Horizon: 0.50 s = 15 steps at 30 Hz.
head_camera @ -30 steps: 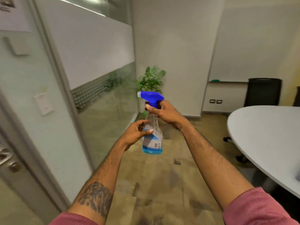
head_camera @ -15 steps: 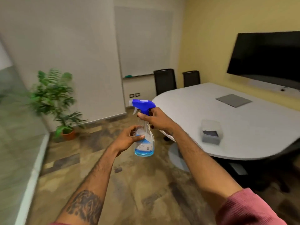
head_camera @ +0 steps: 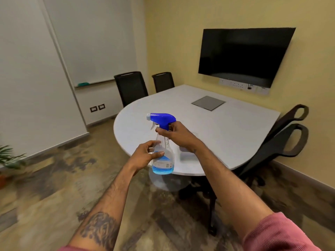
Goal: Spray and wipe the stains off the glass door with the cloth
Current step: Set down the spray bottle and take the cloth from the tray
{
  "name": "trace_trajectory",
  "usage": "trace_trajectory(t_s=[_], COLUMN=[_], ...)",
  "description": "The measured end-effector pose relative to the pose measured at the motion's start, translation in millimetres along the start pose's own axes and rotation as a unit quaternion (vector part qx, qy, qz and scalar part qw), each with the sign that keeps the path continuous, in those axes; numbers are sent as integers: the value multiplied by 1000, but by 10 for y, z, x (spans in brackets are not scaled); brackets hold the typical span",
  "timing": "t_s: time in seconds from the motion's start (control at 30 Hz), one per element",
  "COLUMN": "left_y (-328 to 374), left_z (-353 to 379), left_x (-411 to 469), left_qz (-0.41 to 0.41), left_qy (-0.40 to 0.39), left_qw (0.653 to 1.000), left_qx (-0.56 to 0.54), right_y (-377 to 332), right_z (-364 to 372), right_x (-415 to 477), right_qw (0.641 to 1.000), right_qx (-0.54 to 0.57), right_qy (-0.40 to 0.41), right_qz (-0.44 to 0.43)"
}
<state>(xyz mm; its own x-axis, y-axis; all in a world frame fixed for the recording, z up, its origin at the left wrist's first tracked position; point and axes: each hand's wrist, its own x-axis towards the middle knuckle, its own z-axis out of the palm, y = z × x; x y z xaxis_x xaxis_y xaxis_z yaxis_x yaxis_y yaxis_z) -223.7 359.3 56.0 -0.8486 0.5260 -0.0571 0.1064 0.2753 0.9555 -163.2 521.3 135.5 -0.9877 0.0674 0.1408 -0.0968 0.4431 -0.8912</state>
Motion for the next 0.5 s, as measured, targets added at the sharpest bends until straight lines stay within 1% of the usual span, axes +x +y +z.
trace_trajectory(t_s=[0.27, 0.5], left_y=[229, 325], left_z=[905, 1451], left_x=[1219, 2027], left_qz=[-3, -7], left_qy=[-13, -51], left_qw=[999, 997], left_qx=[40, 56], right_y=[746, 1325], right_z=[-1110, -1759], right_x=[529, 879], right_qw=[999, 996], right_qx=[-20, -22], right_qy=[14, 57], right_qz=[32, 67])
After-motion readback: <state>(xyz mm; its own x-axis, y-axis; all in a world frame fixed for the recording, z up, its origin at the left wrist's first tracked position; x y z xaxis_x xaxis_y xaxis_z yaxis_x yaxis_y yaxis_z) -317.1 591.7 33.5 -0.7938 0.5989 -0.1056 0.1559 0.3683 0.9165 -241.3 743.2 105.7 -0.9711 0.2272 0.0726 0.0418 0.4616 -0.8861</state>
